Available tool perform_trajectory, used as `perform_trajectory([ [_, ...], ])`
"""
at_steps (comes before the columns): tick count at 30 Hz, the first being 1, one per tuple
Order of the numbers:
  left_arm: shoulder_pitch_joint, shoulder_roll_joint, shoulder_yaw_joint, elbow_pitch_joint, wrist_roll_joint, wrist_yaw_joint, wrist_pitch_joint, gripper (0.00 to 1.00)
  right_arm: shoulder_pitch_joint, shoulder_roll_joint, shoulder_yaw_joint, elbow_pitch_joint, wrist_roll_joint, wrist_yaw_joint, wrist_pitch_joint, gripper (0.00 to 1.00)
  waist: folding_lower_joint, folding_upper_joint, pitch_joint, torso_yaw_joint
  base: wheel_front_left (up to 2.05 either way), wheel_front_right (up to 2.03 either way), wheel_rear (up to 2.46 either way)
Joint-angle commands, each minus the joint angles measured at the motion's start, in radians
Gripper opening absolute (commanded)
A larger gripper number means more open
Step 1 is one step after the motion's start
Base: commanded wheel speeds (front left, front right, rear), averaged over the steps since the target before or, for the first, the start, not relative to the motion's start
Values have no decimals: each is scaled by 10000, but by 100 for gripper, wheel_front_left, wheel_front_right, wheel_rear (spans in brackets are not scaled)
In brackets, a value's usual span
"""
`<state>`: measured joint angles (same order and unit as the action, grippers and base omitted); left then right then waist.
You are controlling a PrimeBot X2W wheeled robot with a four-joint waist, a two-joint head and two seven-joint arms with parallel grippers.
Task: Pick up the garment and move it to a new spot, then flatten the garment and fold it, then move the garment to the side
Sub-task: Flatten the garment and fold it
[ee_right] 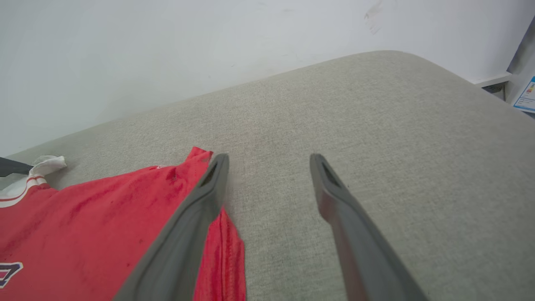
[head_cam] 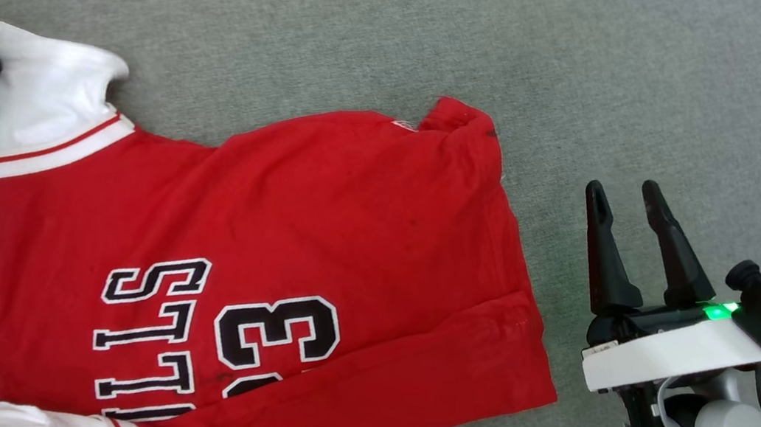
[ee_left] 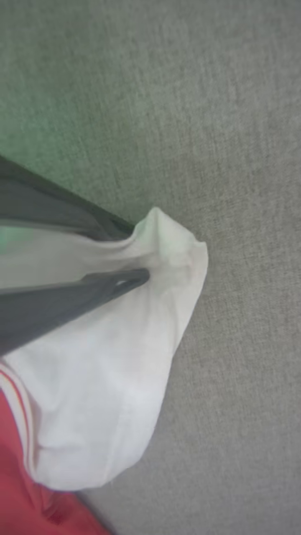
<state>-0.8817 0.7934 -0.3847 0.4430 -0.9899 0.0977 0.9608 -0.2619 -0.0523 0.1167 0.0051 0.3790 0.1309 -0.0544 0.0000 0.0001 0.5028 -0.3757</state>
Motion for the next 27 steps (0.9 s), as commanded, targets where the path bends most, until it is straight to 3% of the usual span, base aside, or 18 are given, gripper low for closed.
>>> perform_trajectory([
  [1, 800, -552, -386, 170, -5, -68, -72, 0, -179, 34, 31, 43, 61, -2, 74, 100, 0, -1, -57, 63, 0, 0, 0],
  [7, 333, -671, -93, -89, 478, -464, -1914, 0, -606, 29, -22, 554, 431, -2, 1221, 100, 0, -1, -539, 533, 0, 0, 0],
  [11, 65, -841, -80, -254, 752, -670, -2721, 0, -1100, -321, -70, 1156, 647, -4, 2247, 100, 0, -1, -768, 834, 0, 0, 0],
  [13, 18, -1142, -164, -309, 850, -824, -3156, 0, -1494, -645, -71, 1596, 796, -2, 2954, 100, 0, -1, -919, 1127, 0, 0, 0],
  [14, -141, -1388, -258, -410, 1025, -979, -3666, 0, -2038, -910, 117, 2129, 1034, -2, 3853, 100, 0, -1, -1056, 1548, 0, 0, 0],
  [19, -359, -1883, -479, -683, 1156, -1187, -4098, 0, -3068, -1284, 135, 2885, 1320, -2, 4937, 100, 0, -1, -1015, 2231, 0, 0, 0],
  [27, -539, -2166, -682, -1098, 1247, -1407, -4382, 0, -4531, -1611, 615, 4407, 1476, -2, 6855, 100, 0, -1, -649, 2882, 0, 0, 0],
])
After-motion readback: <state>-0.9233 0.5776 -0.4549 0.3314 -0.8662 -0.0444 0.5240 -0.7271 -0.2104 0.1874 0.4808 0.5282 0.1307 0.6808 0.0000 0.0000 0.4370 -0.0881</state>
